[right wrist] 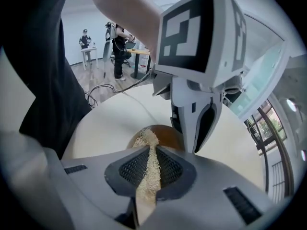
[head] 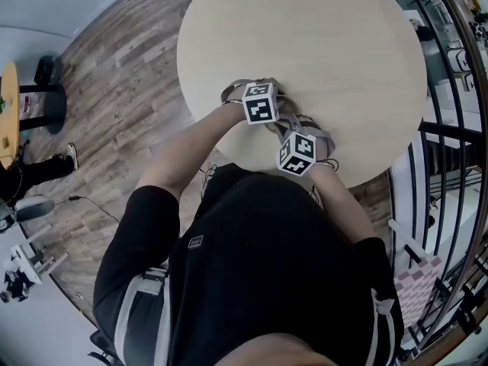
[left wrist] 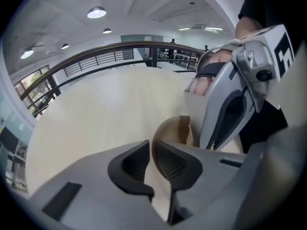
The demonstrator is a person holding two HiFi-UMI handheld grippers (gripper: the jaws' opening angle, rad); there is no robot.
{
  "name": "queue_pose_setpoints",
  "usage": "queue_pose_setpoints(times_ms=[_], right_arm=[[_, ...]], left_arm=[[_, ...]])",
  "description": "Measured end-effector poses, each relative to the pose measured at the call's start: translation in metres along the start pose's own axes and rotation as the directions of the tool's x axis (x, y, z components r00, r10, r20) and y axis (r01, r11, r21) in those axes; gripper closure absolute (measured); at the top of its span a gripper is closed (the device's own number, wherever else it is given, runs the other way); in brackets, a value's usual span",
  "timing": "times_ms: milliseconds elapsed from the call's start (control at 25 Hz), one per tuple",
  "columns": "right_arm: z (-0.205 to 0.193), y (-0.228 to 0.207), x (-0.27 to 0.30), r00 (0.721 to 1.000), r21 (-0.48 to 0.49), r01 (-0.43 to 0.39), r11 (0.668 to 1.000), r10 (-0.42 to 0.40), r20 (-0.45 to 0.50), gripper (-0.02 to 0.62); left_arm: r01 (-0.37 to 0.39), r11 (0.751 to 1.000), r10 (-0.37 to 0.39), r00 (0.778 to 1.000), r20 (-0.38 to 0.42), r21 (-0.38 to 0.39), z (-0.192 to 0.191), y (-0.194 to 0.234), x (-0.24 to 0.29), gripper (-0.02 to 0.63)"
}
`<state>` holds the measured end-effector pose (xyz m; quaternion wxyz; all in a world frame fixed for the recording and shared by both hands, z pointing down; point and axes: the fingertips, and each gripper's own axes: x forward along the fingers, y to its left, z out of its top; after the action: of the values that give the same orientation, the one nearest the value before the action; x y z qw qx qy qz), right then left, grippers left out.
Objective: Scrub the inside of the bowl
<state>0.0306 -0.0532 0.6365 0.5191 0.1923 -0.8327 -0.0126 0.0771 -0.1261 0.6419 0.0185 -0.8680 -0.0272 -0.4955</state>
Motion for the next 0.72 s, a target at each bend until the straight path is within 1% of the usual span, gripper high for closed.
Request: queue_pose_setpoints(times_ms=[80, 120, 240, 320, 560, 720], right_arm=[[-0.004, 0.001, 0.007, 0.999, -0.016, -0.001, 1.0, 0.001, -0.032, 0.551], [-0.007, 0.002, 0.011, 0.999, -0.027, 0.0, 1.0, -0.002, -0.05, 0.551], [-0.012, 0.002, 0.02, 0.995, -0.069, 0.012, 0.998, -0.019, -0.094, 0.551], [-0.013, 0.001, 0.023, 0.994, -0.076, 0.018, 0.997, -0.027, -0.109, 0.551], [-0.015, -0.008, 0.028, 0.992, -0.069, 0.06, 0.996, -0.068, -0.11, 0.551], [-0.02, -0.02, 0.029, 0.988, -0.06, 0.106, 0.993, -0.111, -0.105, 0.551]], left_arm=[[0.016, 1.0, -0.015, 1.0, 0.002, -0.012, 0.0, -0.002, 0.002, 0.572], [0.019, 0.999, -0.018, 1.0, 0.008, -0.027, 0.0, -0.002, 0.003, 0.572], [0.009, 0.997, -0.007, 1.0, 0.025, -0.078, -0.003, -0.004, 0.001, 0.574], [-0.002, 0.995, 0.004, 1.0, 0.021, -0.1, -0.007, -0.005, -0.001, 0.575], [-0.033, 0.987, 0.036, 0.999, 0.02, -0.154, -0.014, -0.004, -0.005, 0.577], [-0.024, 0.971, 0.034, 0.999, 0.04, -0.239, -0.021, -0.007, -0.008, 0.575]])
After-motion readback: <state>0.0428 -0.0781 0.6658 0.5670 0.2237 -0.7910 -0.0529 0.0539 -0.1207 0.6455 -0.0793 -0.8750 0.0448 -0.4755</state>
